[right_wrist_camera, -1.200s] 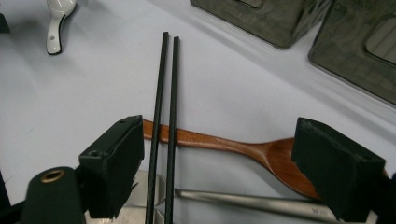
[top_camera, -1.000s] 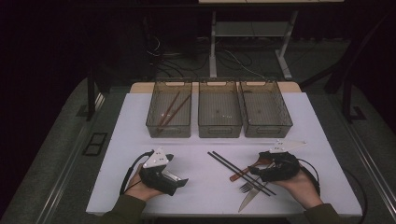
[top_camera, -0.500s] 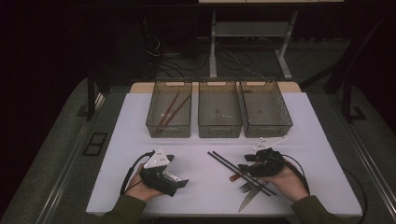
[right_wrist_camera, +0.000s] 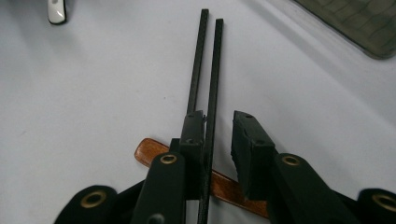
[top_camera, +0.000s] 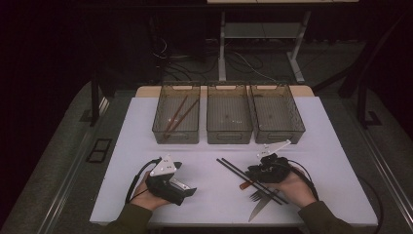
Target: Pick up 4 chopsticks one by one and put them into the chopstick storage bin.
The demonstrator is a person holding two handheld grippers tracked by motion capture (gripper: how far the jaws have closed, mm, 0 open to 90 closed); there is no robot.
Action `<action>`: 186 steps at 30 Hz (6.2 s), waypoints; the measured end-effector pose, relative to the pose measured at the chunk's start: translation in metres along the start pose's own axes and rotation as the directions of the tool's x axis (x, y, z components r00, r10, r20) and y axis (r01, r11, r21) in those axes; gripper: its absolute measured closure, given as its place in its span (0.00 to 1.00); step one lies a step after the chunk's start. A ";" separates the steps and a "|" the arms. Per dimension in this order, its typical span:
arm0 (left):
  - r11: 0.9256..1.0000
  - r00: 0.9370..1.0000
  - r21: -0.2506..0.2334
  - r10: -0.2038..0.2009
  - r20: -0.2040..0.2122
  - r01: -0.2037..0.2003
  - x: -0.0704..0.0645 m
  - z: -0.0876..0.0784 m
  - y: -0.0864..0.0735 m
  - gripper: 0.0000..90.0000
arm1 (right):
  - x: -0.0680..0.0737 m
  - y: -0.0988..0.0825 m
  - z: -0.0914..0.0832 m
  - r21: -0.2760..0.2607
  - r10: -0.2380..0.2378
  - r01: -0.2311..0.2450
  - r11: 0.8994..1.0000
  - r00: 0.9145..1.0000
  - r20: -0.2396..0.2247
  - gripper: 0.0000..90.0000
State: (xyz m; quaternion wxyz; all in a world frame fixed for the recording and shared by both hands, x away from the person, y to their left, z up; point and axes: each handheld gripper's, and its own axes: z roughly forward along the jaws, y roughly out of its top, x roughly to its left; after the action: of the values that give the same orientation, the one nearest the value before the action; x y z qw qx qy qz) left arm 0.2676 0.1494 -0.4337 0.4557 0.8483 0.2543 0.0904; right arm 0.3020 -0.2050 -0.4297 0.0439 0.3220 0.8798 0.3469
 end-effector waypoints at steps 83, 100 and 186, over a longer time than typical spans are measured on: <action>1.000 1.000 -0.009 -0.008 0.017 0.009 0.000 0.001 -0.003 0.00 | -0.012 0.045 -0.021 -0.216 0.044 -0.049 0.975 0.999 -0.027 0.95; 1.000 1.000 -0.006 -0.004 0.019 0.005 0.000 0.002 -0.003 0.00 | -0.014 0.106 -0.010 -0.281 0.045 -0.044 0.959 0.999 -0.003 0.95; 1.000 0.997 0.010 0.016 0.078 -0.017 -0.005 0.010 -0.003 0.00 | -0.005 0.274 0.160 -0.241 0.111 -0.085 0.967 0.989 0.096 0.64</action>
State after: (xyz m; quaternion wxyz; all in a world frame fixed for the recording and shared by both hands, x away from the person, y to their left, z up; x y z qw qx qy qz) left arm 0.2663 0.1406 -0.4411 0.4600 0.8556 0.2298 0.0597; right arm 0.5007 0.0361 -0.3763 0.1125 0.3761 0.8114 0.4330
